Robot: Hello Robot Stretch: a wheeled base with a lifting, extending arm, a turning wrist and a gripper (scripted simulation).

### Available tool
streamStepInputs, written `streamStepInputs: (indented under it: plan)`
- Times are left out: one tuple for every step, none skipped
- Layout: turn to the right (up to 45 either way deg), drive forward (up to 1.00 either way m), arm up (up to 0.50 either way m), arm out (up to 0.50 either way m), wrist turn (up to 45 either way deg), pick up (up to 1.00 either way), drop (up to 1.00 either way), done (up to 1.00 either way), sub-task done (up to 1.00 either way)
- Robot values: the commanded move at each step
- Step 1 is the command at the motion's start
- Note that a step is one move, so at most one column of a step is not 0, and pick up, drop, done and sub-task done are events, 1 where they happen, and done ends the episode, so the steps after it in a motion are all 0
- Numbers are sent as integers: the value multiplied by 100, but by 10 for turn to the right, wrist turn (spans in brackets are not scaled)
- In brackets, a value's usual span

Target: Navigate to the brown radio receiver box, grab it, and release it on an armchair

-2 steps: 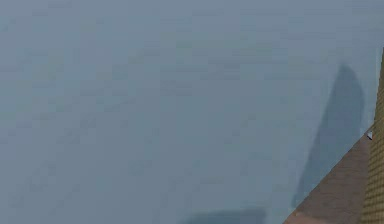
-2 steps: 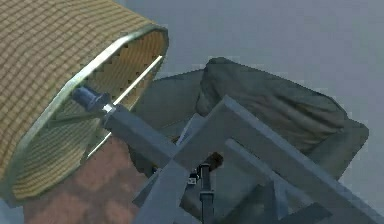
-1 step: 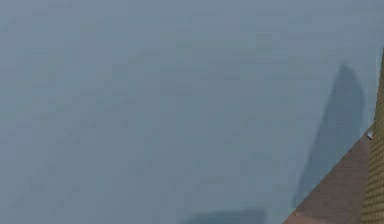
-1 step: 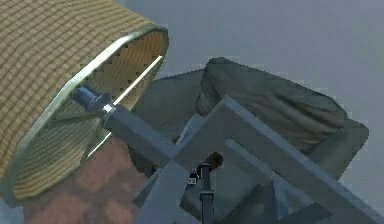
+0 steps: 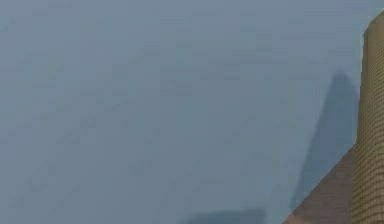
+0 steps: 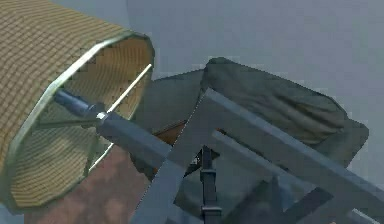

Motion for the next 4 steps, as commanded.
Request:
streamStepInputs:
  plan:
    - [0,0,34,0,0,0,0,0,0]
    - [0,0,0,0,-450,0,0,0,0]
    - [0,0,0,0,-450,0,0,0,0]
    - [0,0,0,0,-90,0,0,0,0]
